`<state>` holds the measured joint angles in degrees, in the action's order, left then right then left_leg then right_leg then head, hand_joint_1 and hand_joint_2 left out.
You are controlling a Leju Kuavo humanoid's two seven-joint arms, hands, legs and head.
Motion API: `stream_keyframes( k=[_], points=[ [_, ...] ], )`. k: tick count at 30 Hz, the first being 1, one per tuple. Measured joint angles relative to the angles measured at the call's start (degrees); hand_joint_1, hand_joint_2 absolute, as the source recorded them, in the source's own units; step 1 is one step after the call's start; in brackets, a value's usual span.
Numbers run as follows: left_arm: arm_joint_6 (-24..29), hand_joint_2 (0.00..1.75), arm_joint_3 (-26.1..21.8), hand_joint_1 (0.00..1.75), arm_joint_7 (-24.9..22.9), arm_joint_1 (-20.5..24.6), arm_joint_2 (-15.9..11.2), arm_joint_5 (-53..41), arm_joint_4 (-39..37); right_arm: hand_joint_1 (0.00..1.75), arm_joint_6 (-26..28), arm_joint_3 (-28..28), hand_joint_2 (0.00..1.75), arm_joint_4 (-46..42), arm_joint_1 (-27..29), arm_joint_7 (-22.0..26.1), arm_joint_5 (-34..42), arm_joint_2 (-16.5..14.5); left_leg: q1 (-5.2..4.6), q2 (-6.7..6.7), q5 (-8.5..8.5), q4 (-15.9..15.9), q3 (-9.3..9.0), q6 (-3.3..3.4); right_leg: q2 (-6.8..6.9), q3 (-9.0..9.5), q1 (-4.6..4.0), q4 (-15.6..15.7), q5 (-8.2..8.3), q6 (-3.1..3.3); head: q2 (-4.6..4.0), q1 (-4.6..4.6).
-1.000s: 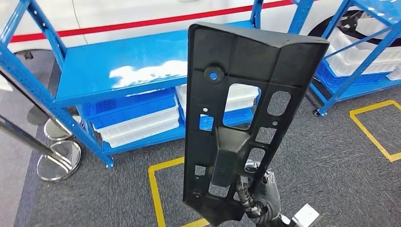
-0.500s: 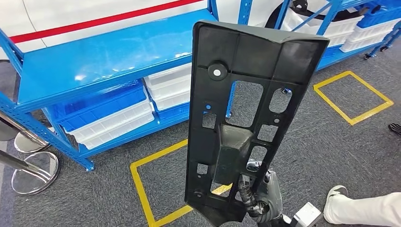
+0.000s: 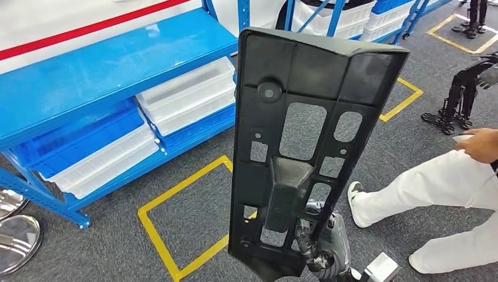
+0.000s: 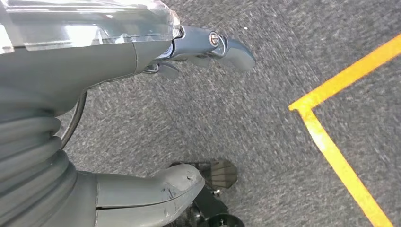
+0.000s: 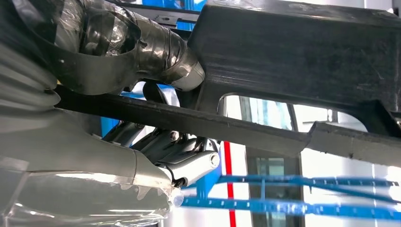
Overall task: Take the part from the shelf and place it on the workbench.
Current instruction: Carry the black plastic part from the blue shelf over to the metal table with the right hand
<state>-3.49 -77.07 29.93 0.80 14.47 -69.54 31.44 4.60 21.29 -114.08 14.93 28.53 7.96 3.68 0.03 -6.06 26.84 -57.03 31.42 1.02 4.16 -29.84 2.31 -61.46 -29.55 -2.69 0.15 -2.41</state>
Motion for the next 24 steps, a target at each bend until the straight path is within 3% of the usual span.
stream_keyframes(
  k=[1,3,5,7,9,10,11,12,14,16,18,19,21,22,24],
  points=[
    [0.0,1.75,0.0,0.00,0.0,0.1,0.1,0.0,0.2,1.75,0.0,0.0,1.75,0.0,0.0,-0.1,0.0,0.0,-0.02,-0.50,0.02,-0.5,0.24,-0.48,0.35,0.87,-0.28,1.7,-1.21,0.71,0.00,0.03],
    [-0.2,1.75,0.0,0.00,0.0,0.3,0.2,0.0,0.4,1.75,0.0,0.0,1.75,-0.1,0.2,-0.1,0.0,0.1,0.24,-1.09,-0.02,-1.0,0.31,-1.43,-0.60,0.40,-0.61,2.2,-1.39,2.56,0.00,0.06],
    [-0.3,1.75,0.0,0.00,0.0,0.2,0.3,0.0,0.6,1.75,0.0,0.0,1.75,-0.2,0.2,-0.2,0.0,0.1,0.67,1.19,1.92,-3.0,1.22,-2.19,-1.67,-0.27,-0.72,2.3,-0.63,3.85,0.00,0.05],
    [-0.4,1.75,-0.1,0.00,0.1,-0.1,0.4,0.0,0.7,1.75,0.0,0.0,1.75,-0.2,0.2,-0.2,0.0,0.1,0.88,4.44,6.39,-9.3,3.71,-2.49,-2.77,-1.05,-0.96,2.3,0.08,4.61,0.00,0.05],
    [-0.4,1.75,-0.1,0.00,0.0,-0.3,0.4,0.0,0.7,1.75,0.0,0.0,1.75,-0.2,0.3,-0.2,0.0,0.1,0.84,5.47,9.36,-16.2,6.29,-2.29,-4.20,-1.80,-1.50,2.2,0.60,4.97,0.00,0.05],
    [-0.4,1.75,-0.1,0.00,0.0,-0.4,0.4,0.0,0.7,1.75,0.0,0.0,1.75,-0.2,0.3,-0.2,0.0,0.1,0.74,5.58,9.17,-17.3,6.52,-1.99,-4.99,-2.04,-1.79,2.1,0.78,5.07,0.00,0.05],
    [-0.5,1.75,-0.1,0.00,0.0,-0.4,0.4,0.0,0.8,1.75,0.0,0.0,1.75,-0.2,0.3,-0.2,0.0,0.1,0.56,5.74,7.82,-16.1,5.68,-1.54,-5.78,-2.14,-2.06,2.1,0.90,5.13,0.00,0.05],
    [-0.5,1.75,-0.1,0.00,0.0,-0.4,0.4,0.0,0.8,1.75,0.0,0.0,1.75,-0.2,0.3,-0.2,0.0,0.1,0.32,6.19,5.75,-12.9,3.95,-0.94,-6.52,-2.13,-2.30,2.1,0.98,5.16,0.00,0.05],
    [-0.5,1.75,-0.1,0.00,0.1,-0.5,0.4,0.0,1.0,1.75,0.0,0.0,1.75,-0.2,0.2,-0.2,0.0,0.1,-0.11,8.53,2.60,-5.2,-0.03,0.65,-7.85,-2.10,-2.45,2.0,1.15,5.08,0.00,0.04],
    [-0.6,1.75,-0.2,0.00,0.1,-0.5,0.5,0.0,1.3,1.75,0.0,0.0,1.75,-0.2,0.2,-0.2,0.0,0.2,-0.41,10.16,1.72,-1.3,-1.92,1.51,-9.05,-2.40,-2.07,2.1,1.57,4.53,0.00,0.04],
    [-0.7,1.75,-0.3,0.00,0.1,-0.4,0.5,0.0,1.4,1.75,0.1,0.0,1.75,-0.3,0.3,-0.2,-0.1,0.2,-0.48,9.32,1.22,0.2,-2.48,1.68,-10.10,-2.74,-1.75,2.4,2.06,3.69,0.00,0.05],
    [-0.8,1.75,-0.3,0.00,0.1,-0.3,0.6,0.0,1.5,1.75,0.1,-0.1,1.75,-0.3,0.3,-0.2,-0.1,0.2,-0.38,8.60,0.84,1.3,-2.89,1.77,-9.71,-2.91,-1.77,2.4,2.02,3.41,0.00,0.05],
    [-0.9,1.75,-0.3,0.00,0.1,-0.2,0.6,0.0,1.5,1.75,0.4,-0.1,1.75,-0.4,0.3,-0.2,-0.2,0.2,-0.07,7.08,0.11,3.4,-3.67,1.93,-7.38,-4.27,-1.97,-0.1,0.16,2.89,0.00,0.04],
    [-1.0,1.75,-0.3,0.00,0.2,-0.2,0.7,0.0,1.6,1.75,0.6,-0.1,1.75,-0.4,0.3,-0.2,-0.3,0.2,-0.07,6.34,-0.01,3.5,-3.69,1.95,-5.98,-5.77,-1.85,-3.1,-1.58,2.56,0.00,0.03],
    [-1.1,1.75,-0.4,0.00,0.2,-0.3,0.7,-0.1,1.6,1.75,0.9,-0.2,1.75,-0.4,0.5,-0.2,-0.4,0.3,-0.05,4.89,0.05,3.4,-3.44,1.89,-4.90,-9.19,-1.43,-10.0,-4.65,1.85,0.00,0.03]
  ],
)
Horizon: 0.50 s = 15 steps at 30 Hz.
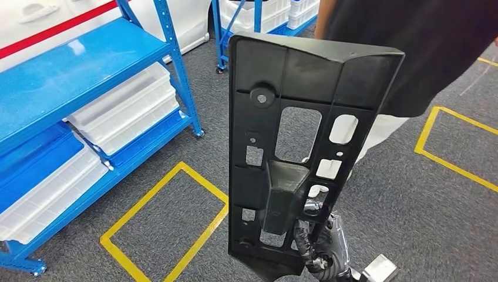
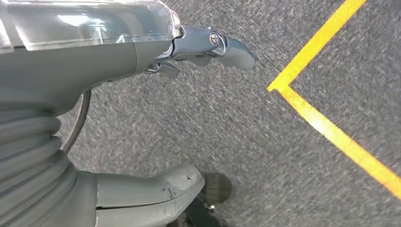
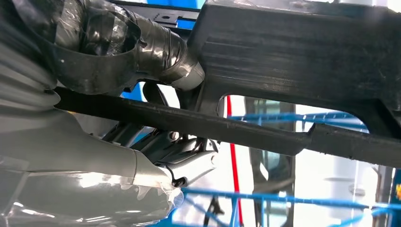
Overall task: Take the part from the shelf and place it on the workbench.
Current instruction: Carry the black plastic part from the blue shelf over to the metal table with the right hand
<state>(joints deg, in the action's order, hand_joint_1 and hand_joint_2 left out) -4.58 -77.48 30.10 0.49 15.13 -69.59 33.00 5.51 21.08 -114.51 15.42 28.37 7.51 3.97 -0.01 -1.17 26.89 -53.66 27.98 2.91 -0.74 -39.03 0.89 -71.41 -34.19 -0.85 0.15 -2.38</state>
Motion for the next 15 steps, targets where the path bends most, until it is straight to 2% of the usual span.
stream_keyframes(
  k=[1,2,3,4,5,6,7,9,10,12,14,15],
  points=[
    [-0.1,1.75,0.0,0.00,0.0,0.0,0.0,0.0,0.0,1.75,0.1,-0.1,1.75,0.0,0.2,0.0,-0.1,0.0,0.05,-0.76,0.15,-0.3,0.14,-0.15,0.24,-0.92,0.27,-1.8,-0.23,-0.35,0.00,-0.01],
    [-0.1,1.75,0.0,0.00,0.0,0.0,0.0,0.0,0.0,1.75,0.2,-0.1,1.75,0.0,0.4,0.0,-0.2,0.1,0.15,-1.42,0.34,-0.6,0.27,-0.37,0.47,-0.72,0.52,-1.4,0.65,-0.65,0.00,-0.01],
    [-0.2,1.75,-0.1,0.00,0.0,0.1,0.0,-0.1,0.0,1.75,0.2,-0.2,1.75,0.0,0.5,0.0,-0.3,0.1,0.31,-2.03,0.62,-1.0,0.37,-0.68,0.88,0.64,0.75,1.1,2.41,-0.94,0.00,-0.01],
    [-0.3,1.75,-0.1,0.00,0.1,0.2,0.0,-0.1,0.0,1.75,0.3,-0.3,1.75,-0.1,0.7,0.0,-0.4,0.2,0.44,-2.64,1.04,-1.6,0.46,-1.12,1.89,2.63,0.90,5.0,4.11,-1.16,0.00,-0.01],
    [-0.3,1.75,-0.1,0.00,0.1,0.2,0.0,-0.2,0.0,1.75,0.3,-0.5,1.75,-0.2,0.8,0.0,-0.5,0.2,0.44,-3.10,1.49,-2.2,0.57,-1.60,2.96,4.36,0.86,8.3,5.33,-1.12,0.00,-0.01],
    [-0.3,1.75,-0.1,0.00,0.2,0.2,-0.1,-0.4,0.0,1.75,0.3,-0.5,1.75,-0.3,0.8,0.0,-0.6,0.2,0.40,-3.50,1.92,-2.8,0.66,-2.08,3.69,5.53,0.75,10.5,5.94,-0.73,0.00,0.01],
    [-0.3,1.75,-0.1,0.00,0.2,0.3,-0.1,-0.5,0.0,1.75,0.3,-0.6,1.75,-0.4,0.9,0.0,-0.8,0.2,0.30,-3.88,2.25,-3.2,0.69,-2.51,4.13,5.91,0.58,11.3,5.90,-0.21,0.00,0.01],
    [-0.2,1.75,-0.1,0.00,0.3,0.4,-0.2,-0.7,0.0,1.75,0.3,-0.7,1.75,-0.6,1.2,0.1,-1.0,0.3,0.31,-4.65,2.48,-3.4,0.53,-3.08,3.22,5.59,0.35,11.1,5.93,0.94,0.00,0.02],
    [-0.2,1.75,-0.1,0.00,0.3,0.5,-0.2,-0.8,-0.1,1.75,0.4,-0.7,1.75,-0.7,1.3,0.1,-1.2,0.3,0.45,-4.46,2.78,-3.6,0.48,-3.37,2.76,5.46,0.34,11.2,6.06,1.34,0.00,0.01],
    [-0.1,1.75,-0.1,0.00,0.3,0.5,-0.4,-1.1,-0.2,1.75,0.6,-0.7,1.75,-0.8,1.5,0.2,-1.8,0.3,0.77,-2.34,4.95,-6.1,1.47,-3.81,1.77,5.19,0.41,11.4,6.48,2.12,0.00,0.02],
    [0.2,1.75,-0.1,0.00,0.3,0.4,-0.5,-1.4,-0.6,1.75,0.9,-0.7,1.75,-0.8,1.7,0.2,-2.2,0.3,0.92,0.11,9.00,-12.9,4.50,-3.95,0.73,4.82,0.29,11.5,6.79,2.61,0.00,0.02],
    [0.3,1.75,-0.1,0.00,0.3,0.3,-0.7,-1.5,-0.9,1.75,1.1,-0.7,1.75,-0.8,1.8,0.3,-2.4,0.3,0.94,0.52,10.60,-16.8,6.26,-3.90,0.10,4.62,0.14,11.4,6.89,2.76,0.00,0.02]
  ],
)
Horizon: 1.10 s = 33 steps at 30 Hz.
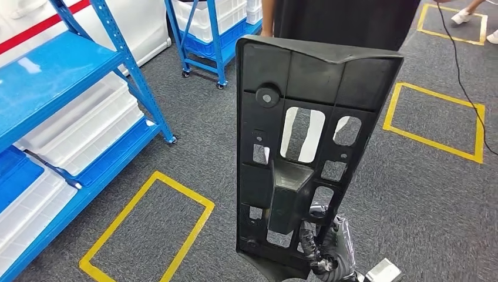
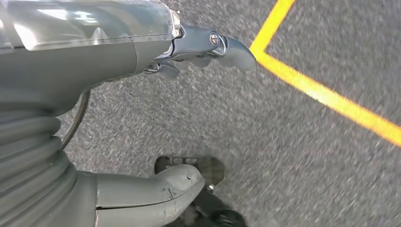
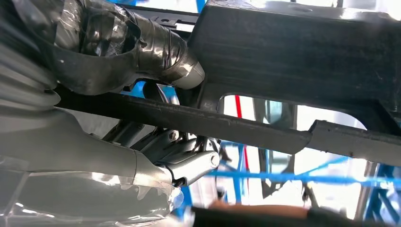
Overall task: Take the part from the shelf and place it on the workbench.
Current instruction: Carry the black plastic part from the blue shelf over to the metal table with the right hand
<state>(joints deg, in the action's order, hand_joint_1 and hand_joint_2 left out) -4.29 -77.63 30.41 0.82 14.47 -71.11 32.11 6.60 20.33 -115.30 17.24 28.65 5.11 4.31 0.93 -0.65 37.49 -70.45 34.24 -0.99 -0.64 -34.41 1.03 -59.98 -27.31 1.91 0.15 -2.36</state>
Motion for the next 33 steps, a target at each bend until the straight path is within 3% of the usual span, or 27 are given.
stream_keyframes(
  k=[1,2,3,4,6,8,10,12,14,15,16,17,18,19,21,22,23,25,26,28,30,31,32,33],
  points=[
    [0.1,1.75,0.0,0.00,0.0,0.0,-0.1,-0.1,-0.3,1.75,0.1,0.0,1.75,0.0,0.2,0.0,-0.1,0.0,-0.01,0.16,0.63,-2.6,1.21,0.11,-0.69,-0.13,-0.16,-0.1,0.07,0.09,0.00,0.00],
    [0.2,1.75,-0.1,0.00,0.0,-0.1,-0.3,-0.2,-0.6,1.75,0.1,0.0,1.75,0.0,0.4,0.0,-0.2,0.0,-0.04,0.25,0.08,-3.1,1.50,0.31,-1.41,-0.21,-0.30,-0.1,0.12,0.13,0.00,0.00],
    [0.3,1.75,-0.1,0.00,0.0,-0.1,-0.5,-0.3,-0.8,1.75,0.2,-0.1,1.75,0.0,0.5,0.0,-0.3,0.0,-0.10,0.49,-1.56,-1.4,0.71,0.60,-2.17,-0.22,-0.39,-0.2,0.15,0.13,0.00,0.00],
    [0.4,1.75,-0.2,0.00,0.1,-0.1,-0.6,-0.4,-1.0,1.75,0.3,-0.1,1.75,0.0,0.6,0.1,-0.4,0.0,-0.16,1.24,-3.89,2.4,-0.97,0.98,-2.92,-0.18,-0.43,-0.3,0.19,0.08,0.00,0.00],
    [0.5,1.75,-0.2,0.00,0.2,-0.1,-1.0,-0.5,-1.4,1.75,0.8,-0.1,1.75,0.0,0.7,0.1,-0.5,0.0,-0.26,4.48,-7.10,9.5,-4.13,1.68,-4.32,-0.32,-0.36,-0.4,0.41,-0.29,0.00,-0.01],
    [0.8,1.75,-0.3,0.00,0.5,0.0,-1.4,-0.6,-1.9,1.75,1.1,-0.1,1.75,0.0,0.9,0.2,-0.7,0.0,-0.43,6.31,-7.56,12.3,-5.15,1.97,-5.65,-0.92,-0.05,-0.4,0.92,-1.10,0.00,0.00],
    [1.0,1.75,-0.3,0.00,0.6,0.2,-1.6,-0.7,-2.3,1.75,1.2,-0.2,1.75,0.0,1.3,0.3,-0.8,0.0,-0.44,5.05,-8.00,13.2,-5.34,2.20,-6.68,-1.39,0.18,-0.1,1.47,-2.05,0.00,0.00],
    [1.1,1.75,-0.3,0.00,0.7,0.4,-1.7,-0.8,-2.6,1.75,1.3,-0.3,1.75,0.0,1.6,0.3,-0.9,0.0,-0.30,3.38,-8.80,14.3,-5.63,2.73,-4.56,-2.23,-0.08,-1.6,0.38,-2.50,0.00,-0.01],
    [1.1,1.75,-0.3,0.00,0.7,0.4,-1.7,-0.8,-3.0,1.75,1.4,-0.3,1.75,0.0,1.7,0.3,-1.0,0.0,-0.47,1.49,-9.17,14.8,-5.61,3.15,-1.10,-4.84,-0.28,-7.2,-3.26,-2.65,0.00,-0.01],
    [1.2,1.75,-0.3,0.00,0.7,0.3,-1.8,-0.8,-3.1,1.75,1.4,-0.3,1.75,0.0,1.7,0.4,-1.0,0.0,-0.61,0.50,-9.20,14.8,-5.46,3.27,-0.29,-6.39,-0.22,-10.8,-5.11,-2.79,0.00,-0.01],
    [1.3,1.75,-0.3,0.00,0.7,0.3,-1.9,-0.8,-3.4,1.75,1.4,-0.4,1.75,0.0,1.8,0.4,-1.1,0.0,-0.72,-0.45,-9.20,14.7,-5.31,3.28,0.11,-7.43,-0.16,-13.5,-6.21,-2.92,0.00,-0.01],
    [1.5,1.75,-0.3,0.00,0.8,0.4,-2.0,-0.9,-3.7,1.75,1.5,-0.4,1.75,0.0,1.9,0.4,-1.3,0.0,-0.78,-1.34,-9.19,14.6,-5.18,3.27,0.31,-7.51,-0.13,-14.4,-6.27,-3.02,0.00,-0.01],
    [1.8,1.75,-0.3,0.00,0.9,0.4,-2.1,-0.9,-4.0,1.75,1.7,-0.4,1.75,0.0,2.0,0.4,-1.5,0.0,-0.80,-2.15,-9.16,14.5,-5.09,3.23,0.53,-6.46,-0.12,-13.2,-5.37,-3.06,0.00,-0.02],
    [2.0,1.75,-0.3,0.00,0.9,0.6,-2.1,-1.0,-4.4,1.75,1.8,-0.5,1.75,0.0,2.1,0.4,-1.7,0.0,-0.81,-2.85,-9.09,14.4,-5.07,3.12,1.05,-4.23,-0.14,-9.9,-3.79,-2.99,0.00,-0.02],
    [2.4,1.75,-0.3,0.00,1.1,0.7,-2.2,-1.1,-5.0,1.75,2.0,-0.9,1.75,-0.3,2.5,0.3,-2.2,0.0,-0.94,-3.99,-8.79,14.0,-5.10,2.70,3.29,0.41,-0.46,-2.2,-1.63,-2.39,0.00,-0.02],
    [2.6,1.75,-0.3,0.00,1.2,0.8,-2.2,-1.3,-5.3,1.75,2.1,-1.1,1.75,-0.6,2.7,0.2,-2.4,0.0,-1.04,-4.43,-8.63,13.8,-5.15,2.42,4.07,1.77,-0.70,0.2,-1.19,-2.02,0.00,-0.01],
    [2.8,1.75,-0.3,0.00,1.3,0.8,-2.2,-1.4,-5.5,1.75,2.1,-1.4,1.75,-1.0,3.0,0.1,-2.7,0.0,-1.14,-4.85,-8.51,13.6,-5.21,2.17,4.42,2.15,-0.93,1.0,-1.26,-1.65,0.00,-0.01],
    [3.0,1.75,-0.3,0.00,1.3,1.0,-2.3,-1.5,-5.7,1.75,2.1,-1.9,1.75,-1.6,3.6,-0.2,-3.1,0.0,-1.22,-5.74,-8.43,13.7,-5.45,1.70,3.36,1.97,-1.07,1.1,-1.02,-1.12,0.00,-0.01],
    [3.1,1.75,-0.3,0.00,1.3,1.1,-2.3,-1.6,-5.8,1.75,2.0,-2.1,1.75,-1.9,3.9,-0.2,-3.3,0.0,-1.14,-5.64,-8.15,13.5,-5.51,1.43,2.85,1.99,-0.93,1.3,-0.81,-0.77,0.00,-0.01],
    [3.2,1.75,-0.3,0.00,1.2,1.2,-2.5,-1.6,-6.2,1.75,2.1,-2.3,1.75,-2.4,4.2,0.0,-3.1,0.0,-0.91,-3.51,-5.90,10.8,-4.53,0.90,1.82,2.02,-0.54,1.9,-0.28,-0.01,0.00,0.00],
    [3.3,1.75,-0.3,0.00,1.0,1.3,-2.9,-1.7,-6.8,1.75,2.5,-2.4,1.75,-2.6,4.3,0.3,-2.6,0.0,-0.64,-0.67,-1.85,3.6,-1.42,0.52,0.72,1.79,-0.46,1.9,0.04,0.43,0.00,0.00],
    [3.5,1.75,-0.3,0.00,0.9,1.3,-3.1,-1.7,-7.2,1.75,2.7,-2.4,1.75,-2.6,4.4,0.4,-2.5,0.0,-0.56,-0.07,-0.33,-0.1,0.29,0.40,0.06,1.59,-0.50,1.8,0.11,0.49,0.00,0.00],
    [3.6,1.75,-0.3,0.00,0.8,1.4,-3.4,-1.7,-7.5,1.75,3.0,-2.4,1.75,-2.6,4.6,0.5,-2.4,0.0,-0.50,0.19,0.26,-2.6,1.46,0.33,-0.64,1.43,-0.54,1.7,0.15,0.51,0.00,0.00],
    [3.8,1.75,-0.3,0.00,0.8,1.4,-3.6,-1.7,-7.8,1.75,3.2,-2.5,1.75,-2.7,4.7,0.6,-2.3,0.0,-0.45,0.28,-0.33,-3.0,1.67,0.31,-1.37,1.30,-0.57,1.5,0.18,0.50,0.00,0.00]
  ],
)
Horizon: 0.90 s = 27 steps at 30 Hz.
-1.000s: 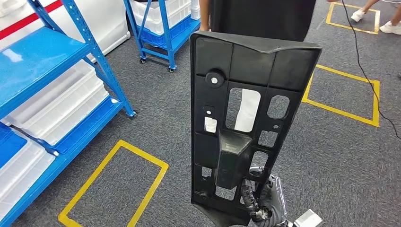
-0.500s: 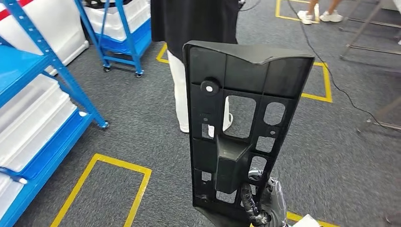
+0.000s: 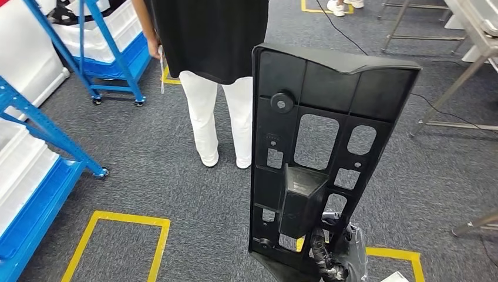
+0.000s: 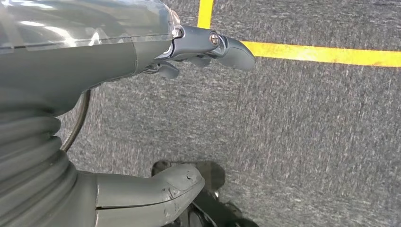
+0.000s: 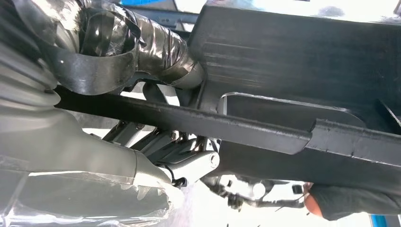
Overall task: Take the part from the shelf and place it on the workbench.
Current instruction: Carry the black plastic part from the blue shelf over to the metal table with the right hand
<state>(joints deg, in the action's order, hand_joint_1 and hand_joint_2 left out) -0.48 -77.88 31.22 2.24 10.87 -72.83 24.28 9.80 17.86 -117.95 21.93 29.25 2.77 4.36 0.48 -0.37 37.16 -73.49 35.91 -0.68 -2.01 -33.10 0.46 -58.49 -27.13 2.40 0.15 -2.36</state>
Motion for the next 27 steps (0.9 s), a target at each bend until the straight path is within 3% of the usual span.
stream_keyframes(
  k=[2,4,6,8,10,12,14,15,16,17,19,20,21,23,25,27],
  points=[
    [0.4,1.75,0.0,0.00,0.0,0.1,-0.4,0.0,-0.6,1.75,0.4,0.0,1.75,-0.1,0.2,0.1,0.1,0.0,0.19,0.83,-4.02,5.9,-2.75,0.13,-1.46,-0.09,0.01,-0.4,0.01,-0.12,0.00,0.00],
    [0.6,1.75,0.0,0.00,0.0,0.2,-0.7,0.1,-1.0,1.75,0.8,-0.1,1.75,-0.4,0.3,0.1,0.1,0.0,0.36,3.45,-6.92,13.3,-6.09,0.41,-2.86,-0.34,-0.03,-0.7,0.09,-0.61,0.00,-0.01],
    [0.7,1.75,0.0,0.00,0.0,0.3,-0.9,0.2,-1.3,1.75,0.9,-0.2,1.75,-0.7,0.4,0.1,0.2,0.0,0.26,4.82,-7.22,15.9,-7.04,0.74,-4.11,-0.88,0.07,-0.8,0.43,-1.45,0.00,-0.01],
    [0.8,1.75,0.0,0.00,0.0,0.6,-1.0,0.2,-1.5,1.75,0.9,-0.2,1.75,-1.0,0.6,0.1,0.2,0.0,0.20,3.64,-7.64,16.3,-7.10,1.38,-4.91,-1.33,0.25,-0.7,0.78,-2.24,0.00,-0.01],
    [0.8,1.75,0.0,0.00,0.1,0.8,-1.0,0.2,-1.7,1.75,0.9,-0.3,1.75,-1.1,0.8,0.2,0.2,0.0,0.30,2.14,-8.26,16.9,-7.16,2.33,-2.68,-2.35,0.22,-2.6,-0.67,-2.66,0.00,-0.02],
    [0.8,1.75,0.0,0.00,0.1,0.8,-1.0,0.2,-1.8,1.75,0.9,-0.4,1.75,-1.2,0.8,0.2,0.2,0.1,0.22,0.55,-8.54,17.2,-6.92,2.86,0.56,-5.09,0.25,-8.7,-4.47,-2.98,0.00,-0.02],
    [0.8,1.75,0.0,0.00,0.1,0.7,-1.1,0.2,-1.8,1.75,0.9,-0.4,1.75,-1.2,0.9,0.1,0.2,0.1,0.04,-1.13,-8.54,17.1,-6.60,2.90,1.49,-7.97,0.40,-15.3,-7.35,-3.41,0.00,-0.02],
    [0.8,1.75,0.0,0.00,0.1,0.7,-1.1,0.2,-1.9,1.75,0.9,-0.4,1.75,-1.2,0.9,0.1,0.2,0.1,0.01,-1.95,-8.51,17.0,-6.51,2.88,1.66,-8.20,0.44,-16.3,-7.32,-3.53,0.00,-0.02],
    [0.8,1.75,0.0,0.00,0.1,0.7,-1.1,0.2,-2.0,1.75,0.9,-0.4,1.75,-1.1,1.0,0.0,0.2,0.1,-0.01,-2.70,-8.45,16.9,-6.49,2.82,1.89,-7.22,0.45,-15.0,-6.25,-3.57,0.00,-0.02],
    [0.8,1.75,0.0,0.00,0.1,0.8,-1.1,0.2,-2.1,1.75,1.0,-0.4,1.75,-1.2,1.0,0.0,0.1,0.1,-0.01,-3.35,-8.36,16.9,-6.57,2.70,2.44,-5.16,0.42,-11.7,-4.51,-3.50,0.00,-0.02],
    [0.9,1.75,0.0,0.00,0.1,0.8,-1.0,0.3,-2.2,1.75,1.1,-0.4,1.75,-1.2,1.3,0.2,-0.2,0.1,-0.17,-4.41,-8.03,16.7,-6.88,2.24,4.95,-0.65,0.04,-3.8,-2.02,-3.01,0.00,-0.02],
    [1.0,1.75,0.0,0.00,0.1,0.8,-0.9,0.3,-2.3,1.75,1.2,-0.4,1.75,-1.3,1.7,0.3,-0.3,0.1,-0.30,-4.88,-7.88,16.6,-7.01,1.97,5.83,0.60,-0.22,-1.5,-1.56,-2.70,0.00,-0.01],
    [1.0,1.75,0.0,0.00,0.1,0.8,-0.8,0.3,-2.3,1.75,1.2,-0.5,1.75,-1.3,2.1,0.5,-0.4,0.1,-0.43,-5.36,-7.74,16.5,-7.11,1.71,6.23,1.02,-0.48,-0.5,-1.59,-2.39,0.00,-0.01],
    [1.2,1.75,0.0,0.00,0.1,0.7,-0.7,0.3,-2.3,1.75,1.3,-0.5,1.75,-1.6,3.0,0.8,-0.6,0.2,-0.46,-6.34,-7.50,16.5,-7.28,1.18,4.95,0.84,-0.59,-0.3,-1.40,-1.82,0.00,-0.01],
    [1.2,1.75,0.0,0.00,0.1,0.8,-0.5,0.3,-2.3,1.75,1.3,-0.5,1.75,-1.8,3.6,1.0,-0.7,0.2,-0.18,-4.64,-6.01,14.9,-6.79,0.55,3.75,0.82,-0.35,0.1,-1.08,-1.12,0.00,-0.01],
    [1.2,1.75,0.0,0.00,0.1,0.6,-0.3,0.3,-2.3,1.75,1.3,-0.5,1.75,-2.0,3.7,1.1,-0.8,0.3,0.09,-1.38,-2.46,8.9,-4.18,0.10,2.60,0.73,-0.18,0.2,-0.82,-0.58,0.00,0.00]
  ],
)
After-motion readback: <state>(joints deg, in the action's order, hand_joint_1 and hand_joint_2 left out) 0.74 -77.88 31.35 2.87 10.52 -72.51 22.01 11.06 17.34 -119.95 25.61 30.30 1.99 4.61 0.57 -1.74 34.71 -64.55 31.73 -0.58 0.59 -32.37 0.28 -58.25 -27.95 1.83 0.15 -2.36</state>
